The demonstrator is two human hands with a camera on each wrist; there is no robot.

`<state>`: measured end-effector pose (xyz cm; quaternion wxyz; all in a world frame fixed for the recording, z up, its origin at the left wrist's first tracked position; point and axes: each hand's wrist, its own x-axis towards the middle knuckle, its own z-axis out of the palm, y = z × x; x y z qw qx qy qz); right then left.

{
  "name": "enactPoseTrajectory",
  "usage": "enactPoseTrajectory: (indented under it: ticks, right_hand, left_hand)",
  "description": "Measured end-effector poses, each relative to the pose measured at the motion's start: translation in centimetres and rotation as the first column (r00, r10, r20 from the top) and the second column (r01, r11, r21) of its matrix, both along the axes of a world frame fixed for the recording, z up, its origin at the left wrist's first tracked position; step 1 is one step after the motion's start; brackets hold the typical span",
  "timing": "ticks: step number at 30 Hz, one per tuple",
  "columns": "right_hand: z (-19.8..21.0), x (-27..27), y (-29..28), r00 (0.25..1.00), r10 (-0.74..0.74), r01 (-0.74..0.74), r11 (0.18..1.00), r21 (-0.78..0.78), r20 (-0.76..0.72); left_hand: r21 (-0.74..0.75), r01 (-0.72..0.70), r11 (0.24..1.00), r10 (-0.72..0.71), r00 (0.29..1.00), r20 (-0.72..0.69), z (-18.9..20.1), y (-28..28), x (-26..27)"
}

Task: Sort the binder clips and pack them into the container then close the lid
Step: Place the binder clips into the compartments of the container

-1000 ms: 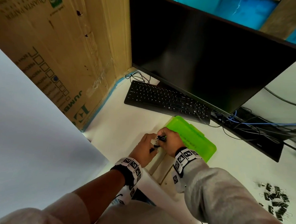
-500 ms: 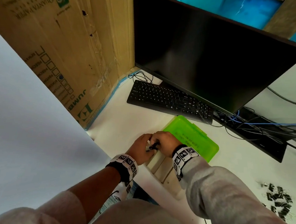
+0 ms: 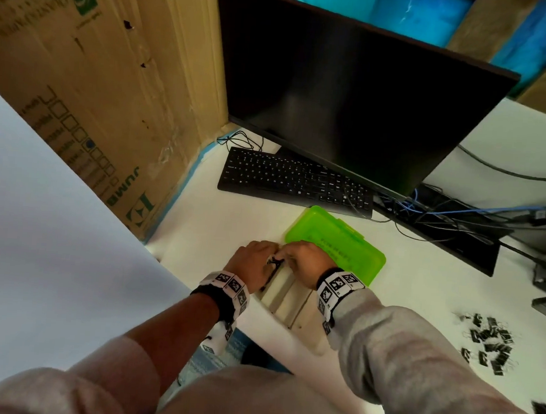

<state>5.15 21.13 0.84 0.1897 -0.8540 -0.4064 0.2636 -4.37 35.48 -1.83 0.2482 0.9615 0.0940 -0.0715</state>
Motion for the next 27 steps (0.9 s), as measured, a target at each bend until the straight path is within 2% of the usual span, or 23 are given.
enactPoseTrajectory:
  ticks: [3, 5, 9, 13, 17, 20, 22, 25, 27]
  right_hand:
    - [0.1, 0.3, -2.2, 0.999, -0.047, 0.047, 0.999, -0.006, 0.022]
    - [0.1, 0.4, -4.0, 0.996, -0.090, 0.090, 0.996, -0.009, 0.029]
    - [0.3, 0.3, -8.5, 0.979, -0.197, 0.198, 0.980, -0.015, 0.044]
    - [-0.4, -0.4, -16.9, 0.933, -0.358, 0.360, 0.929, -0.080, 0.040]
    - [-0.9, -2.0, -26.2, 0.838, -0.544, 0.543, 0.822, -0.172, 0.044]
    - [-0.9, -3.4, -31.4, 0.762, -0.647, 0.633, 0.730, -0.257, 0.039]
    - [-1.0, -4.4, -33.7, 0.723, -0.690, 0.661, 0.680, -0.318, 0.028]
    - [-2.0, -5.7, -36.3, 0.726, -0.687, 0.630, 0.656, -0.416, 0.018]
    - [-2.8, -6.4, -37.4, 0.710, -0.704, 0.638, 0.633, -0.439, 0.016]
  left_hand:
    - [0.011, -0.013, 1.000, 0.011, 0.992, 0.123, 0.5, -1.0, 1.0]
    - [-0.006, 0.061, 0.998, -0.059, 0.985, 0.160, 1.2, -3.0, 2.3]
    - [-0.088, 0.227, 0.970, -0.215, 0.968, 0.130, 1.6, -9.1, 4.7]
    - [-0.211, 0.342, 0.916, -0.335, 0.940, 0.065, 0.2, -15.3, 5.6]
    - [-0.274, 0.530, 0.803, -0.558, 0.830, -0.029, -1.4, -21.0, 5.8]
    - [-0.276, 0.603, 0.749, -0.654, 0.739, -0.161, -2.2, -24.8, 5.6]
    - [-0.261, 0.653, 0.711, -0.703, 0.660, -0.264, -2.6, -26.8, 5.4]
    - [-0.249, 0.732, 0.634, -0.764, 0.543, -0.349, -3.0, -28.9, 5.2]
    - [-0.254, 0.734, 0.630, -0.765, 0.532, -0.363, -3.3, -29.5, 5.2]
